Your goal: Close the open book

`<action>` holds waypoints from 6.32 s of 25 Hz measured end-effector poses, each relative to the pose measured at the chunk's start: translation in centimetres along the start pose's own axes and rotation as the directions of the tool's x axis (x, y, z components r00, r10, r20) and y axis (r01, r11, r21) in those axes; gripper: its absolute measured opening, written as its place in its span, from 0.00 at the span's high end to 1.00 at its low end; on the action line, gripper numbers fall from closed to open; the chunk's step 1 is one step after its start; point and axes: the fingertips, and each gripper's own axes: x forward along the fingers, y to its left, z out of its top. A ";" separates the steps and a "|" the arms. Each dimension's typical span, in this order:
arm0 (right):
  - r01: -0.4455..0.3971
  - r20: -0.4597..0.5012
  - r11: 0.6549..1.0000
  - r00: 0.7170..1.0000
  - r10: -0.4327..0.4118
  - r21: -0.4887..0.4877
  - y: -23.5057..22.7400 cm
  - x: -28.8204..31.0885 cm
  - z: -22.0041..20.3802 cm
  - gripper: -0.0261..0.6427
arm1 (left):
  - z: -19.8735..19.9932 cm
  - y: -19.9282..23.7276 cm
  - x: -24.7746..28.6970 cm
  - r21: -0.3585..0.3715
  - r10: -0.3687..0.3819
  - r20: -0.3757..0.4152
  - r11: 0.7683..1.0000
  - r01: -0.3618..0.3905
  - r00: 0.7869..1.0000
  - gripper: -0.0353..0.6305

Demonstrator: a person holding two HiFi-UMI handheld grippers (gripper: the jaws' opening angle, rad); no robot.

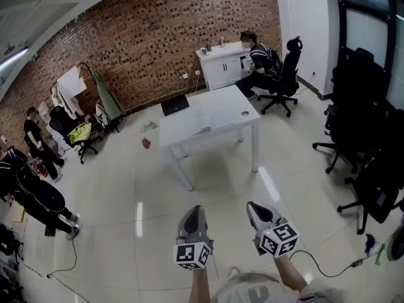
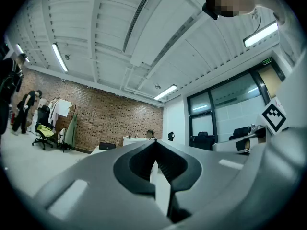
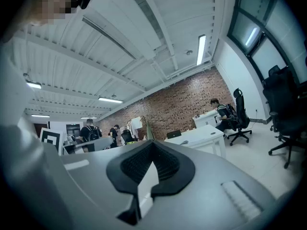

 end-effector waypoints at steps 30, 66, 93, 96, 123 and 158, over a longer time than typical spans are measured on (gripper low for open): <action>0.002 0.032 1.000 0.999 -0.001 -0.020 -3.0 -8.1 0.3 0.95 | 3.2 -7.7 -1.7 0.085 -0.060 0.112 0.995 0.050 0.992 0.93; -0.004 -0.059 1.000 0.998 0.002 -0.026 -16.2 27.0 3.4 0.86 | -4.9 14.6 28.3 0.141 0.058 0.013 0.988 -0.059 0.998 0.92; 0.006 -0.087 1.000 0.996 -0.007 -0.016 -31.7 56.8 5.0 0.86 | -12.3 27.6 56.6 0.102 0.089 -0.074 0.991 -0.081 0.993 0.82; 0.017 -0.084 1.000 0.996 -0.019 -0.026 -32.3 58.7 5.0 0.86 | -12.0 29.4 58.4 0.077 0.091 -0.061 0.993 -0.086 0.994 0.82; 0.149 -0.174 0.989 0.974 -0.144 0.017 -34.6 60.7 2.3 0.87 | -34.8 34.1 56.0 -0.915 0.092 -0.390 0.071 -0.396 0.916 0.73; 0.217 -0.128 0.976 0.967 -0.219 -0.028 -36.0 56.9 3.9 0.87 | -28.6 22.5 63.3 -0.080 -0.128 -0.423 0.991 0.104 0.897 0.80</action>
